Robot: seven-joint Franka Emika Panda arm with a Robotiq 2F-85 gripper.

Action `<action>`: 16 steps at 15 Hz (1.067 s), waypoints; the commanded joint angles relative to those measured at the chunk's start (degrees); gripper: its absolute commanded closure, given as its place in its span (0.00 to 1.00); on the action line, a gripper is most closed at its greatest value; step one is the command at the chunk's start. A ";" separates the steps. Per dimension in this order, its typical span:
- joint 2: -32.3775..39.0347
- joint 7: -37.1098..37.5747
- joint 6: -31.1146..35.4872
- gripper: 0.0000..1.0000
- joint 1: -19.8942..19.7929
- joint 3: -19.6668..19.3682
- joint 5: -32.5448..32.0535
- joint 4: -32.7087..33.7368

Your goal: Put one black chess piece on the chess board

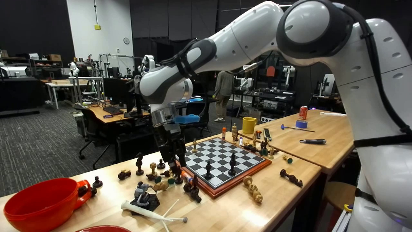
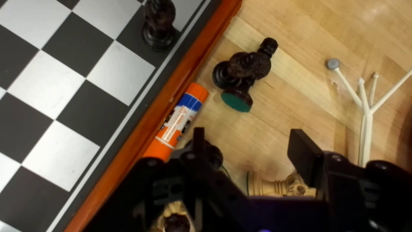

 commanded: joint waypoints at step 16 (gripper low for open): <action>5.19 -1.49 -4.50 0.86 0.28 -0.32 -0.66 6.28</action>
